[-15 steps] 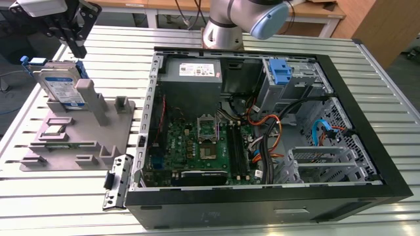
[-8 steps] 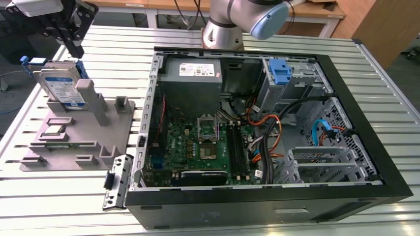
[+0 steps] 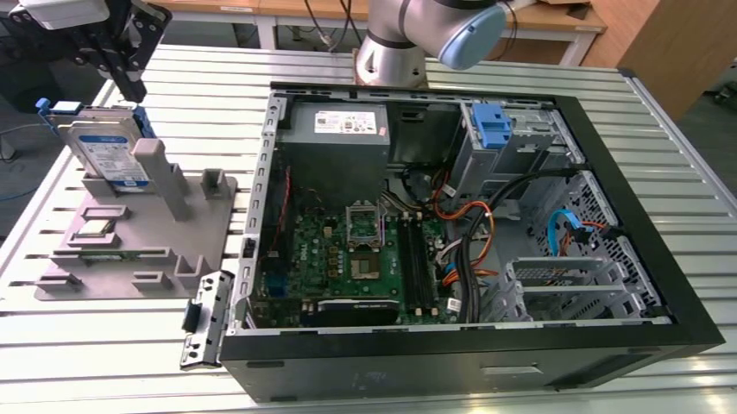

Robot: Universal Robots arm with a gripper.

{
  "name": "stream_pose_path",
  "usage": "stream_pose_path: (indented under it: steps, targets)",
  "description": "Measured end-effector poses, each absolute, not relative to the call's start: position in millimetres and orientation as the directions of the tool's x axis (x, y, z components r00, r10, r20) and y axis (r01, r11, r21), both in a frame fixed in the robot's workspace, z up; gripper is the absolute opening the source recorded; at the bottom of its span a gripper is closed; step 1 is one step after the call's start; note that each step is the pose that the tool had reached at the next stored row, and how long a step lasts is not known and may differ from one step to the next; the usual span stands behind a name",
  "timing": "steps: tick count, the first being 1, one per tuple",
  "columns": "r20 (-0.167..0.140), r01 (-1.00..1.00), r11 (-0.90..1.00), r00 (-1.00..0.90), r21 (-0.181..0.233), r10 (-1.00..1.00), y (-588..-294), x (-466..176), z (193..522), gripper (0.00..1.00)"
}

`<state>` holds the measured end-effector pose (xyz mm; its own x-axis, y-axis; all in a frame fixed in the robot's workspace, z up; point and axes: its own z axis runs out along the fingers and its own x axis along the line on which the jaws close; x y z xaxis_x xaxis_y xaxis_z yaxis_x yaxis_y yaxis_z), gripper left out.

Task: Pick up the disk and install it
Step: 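Reach for the disk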

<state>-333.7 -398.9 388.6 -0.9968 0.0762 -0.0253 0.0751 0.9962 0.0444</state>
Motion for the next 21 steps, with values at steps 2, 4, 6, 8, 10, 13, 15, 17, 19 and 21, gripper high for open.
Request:
stream_pose_path:
  steps: [2, 4, 6, 8, 10, 13, 15, 17, 19, 21]
  targets:
    - [-0.025, 0.075, 0.996, -0.997, 0.044, 0.076, -399, -334, 389, 0.1]
    - [-0.025, 0.075, 0.996, -0.997, 0.044, 0.076, -399, -334, 388, 0.1]
    - [-0.025, 0.075, 0.996, -0.997, 0.044, 0.076, -398, -335, 388, 0.1]
    - [-0.025, 0.075, 0.996, -0.997, 0.045, 0.076, -397, -337, 387, 0.1]
    - [-0.025, 0.075, 0.996, -0.997, 0.044, 0.076, -397, -339, 387, 0.1]
    - [-0.025, 0.075, 0.996, -0.997, 0.044, 0.076, -395, -344, 385, 0.1]
    - [-0.025, 0.075, 0.996, -0.997, 0.044, 0.076, -393, -349, 384, 0.1]
    - [-0.025, 0.075, 0.996, -0.997, 0.044, 0.076, -392, -353, 383, 0.1]
    - [-0.025, 0.075, 0.996, -0.997, 0.044, 0.076, -390, -356, 382, 0.1]
    - [-0.025, 0.075, 0.996, -0.997, 0.044, 0.076, -389, -360, 381, 0.1]
